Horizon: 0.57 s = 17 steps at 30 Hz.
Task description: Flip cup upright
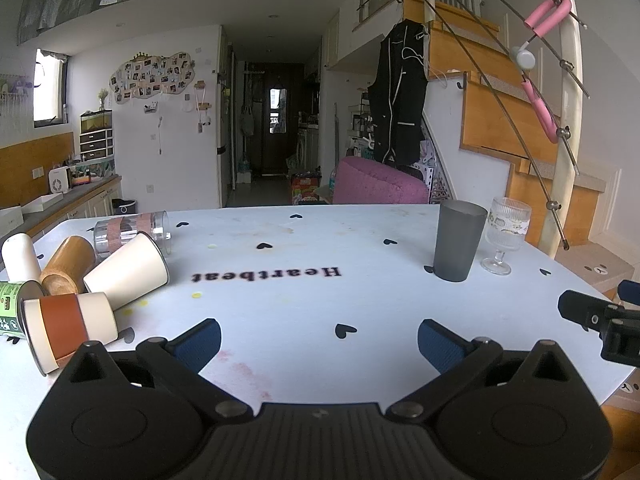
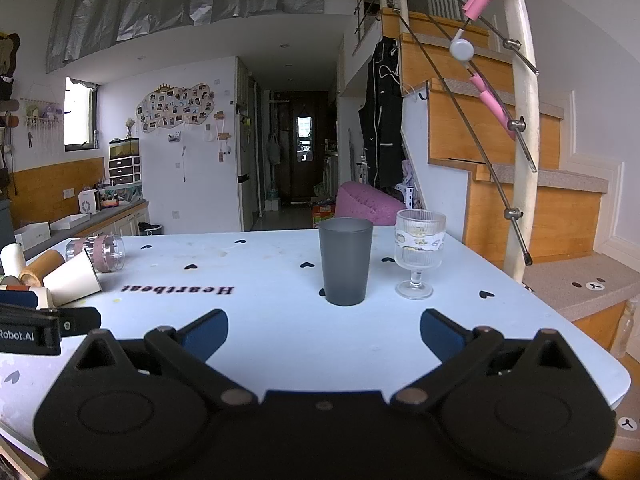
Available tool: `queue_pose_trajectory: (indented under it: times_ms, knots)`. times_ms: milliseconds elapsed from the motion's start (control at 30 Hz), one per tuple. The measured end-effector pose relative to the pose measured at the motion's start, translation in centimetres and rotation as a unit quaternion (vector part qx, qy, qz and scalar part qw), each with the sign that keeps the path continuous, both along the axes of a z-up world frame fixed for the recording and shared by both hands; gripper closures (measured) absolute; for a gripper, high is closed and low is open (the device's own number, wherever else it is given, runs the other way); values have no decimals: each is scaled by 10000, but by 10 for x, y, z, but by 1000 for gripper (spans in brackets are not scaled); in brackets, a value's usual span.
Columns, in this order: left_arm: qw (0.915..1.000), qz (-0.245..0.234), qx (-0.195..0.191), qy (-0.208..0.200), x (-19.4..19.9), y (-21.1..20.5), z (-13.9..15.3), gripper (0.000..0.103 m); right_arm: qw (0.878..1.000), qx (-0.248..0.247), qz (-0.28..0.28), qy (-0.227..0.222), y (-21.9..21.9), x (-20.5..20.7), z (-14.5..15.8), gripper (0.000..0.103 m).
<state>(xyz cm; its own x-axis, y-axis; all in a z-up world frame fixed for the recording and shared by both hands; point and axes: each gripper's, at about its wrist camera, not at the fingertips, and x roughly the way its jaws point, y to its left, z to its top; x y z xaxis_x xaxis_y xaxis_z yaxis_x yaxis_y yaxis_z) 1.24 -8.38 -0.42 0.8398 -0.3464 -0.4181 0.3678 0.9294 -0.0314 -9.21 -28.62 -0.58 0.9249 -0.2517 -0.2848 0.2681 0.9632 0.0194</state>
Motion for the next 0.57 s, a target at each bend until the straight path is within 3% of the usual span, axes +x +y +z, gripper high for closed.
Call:
queue_pose_trajectory:
  times_ms: [567]
  knots:
    - [10000,-1,16,6,0,0,0,0,10000,-1,-11,-10,0,0,1,0]
